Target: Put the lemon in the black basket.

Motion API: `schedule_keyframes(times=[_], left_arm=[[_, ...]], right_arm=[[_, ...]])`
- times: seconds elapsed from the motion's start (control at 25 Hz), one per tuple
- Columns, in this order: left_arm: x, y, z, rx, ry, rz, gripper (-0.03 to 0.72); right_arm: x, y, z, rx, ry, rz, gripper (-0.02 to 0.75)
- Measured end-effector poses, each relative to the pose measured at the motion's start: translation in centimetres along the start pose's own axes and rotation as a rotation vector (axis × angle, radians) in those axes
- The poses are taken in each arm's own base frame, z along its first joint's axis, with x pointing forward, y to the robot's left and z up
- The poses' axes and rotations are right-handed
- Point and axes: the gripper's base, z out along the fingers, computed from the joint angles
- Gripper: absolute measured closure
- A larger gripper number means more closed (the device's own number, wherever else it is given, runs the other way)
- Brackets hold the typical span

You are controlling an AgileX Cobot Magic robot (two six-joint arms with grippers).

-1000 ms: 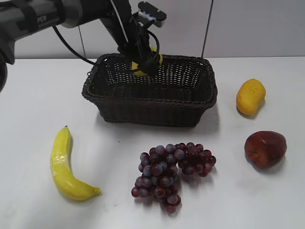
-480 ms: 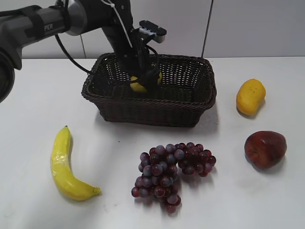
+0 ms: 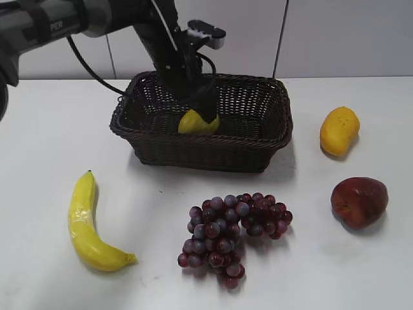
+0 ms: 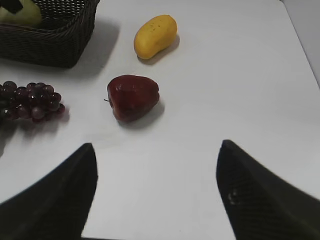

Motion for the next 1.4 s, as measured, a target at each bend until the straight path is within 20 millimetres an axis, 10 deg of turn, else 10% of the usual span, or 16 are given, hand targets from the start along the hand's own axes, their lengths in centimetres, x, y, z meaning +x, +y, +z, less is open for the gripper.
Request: schedule_keyframes(times=[0.32,0.84,1.12,1.4], left_arm=[[-1.3,1.9,-10.9,-0.185,-0.119,-0.074,0.087],[8.7,12.5,-24.9,-0.569,-0.061,-0.603,0.113],[15.2,13.9,-25.8,-0.48,-0.002,-0.807,0.12],[19.8,8.1,-25.6,-0.366,0.123,-0.873,0.124]], right_arm=[[0.0,0.0,0.0,0.0,0.0,0.0,0.176],[0.0,0.0,0.0,0.0,0.0,0.0,0.176],[0.0,0.0,0.0,0.0,0.0,0.0,0.176],[0.0,0.0,0.0,0.0,0.0,0.0,0.176]])
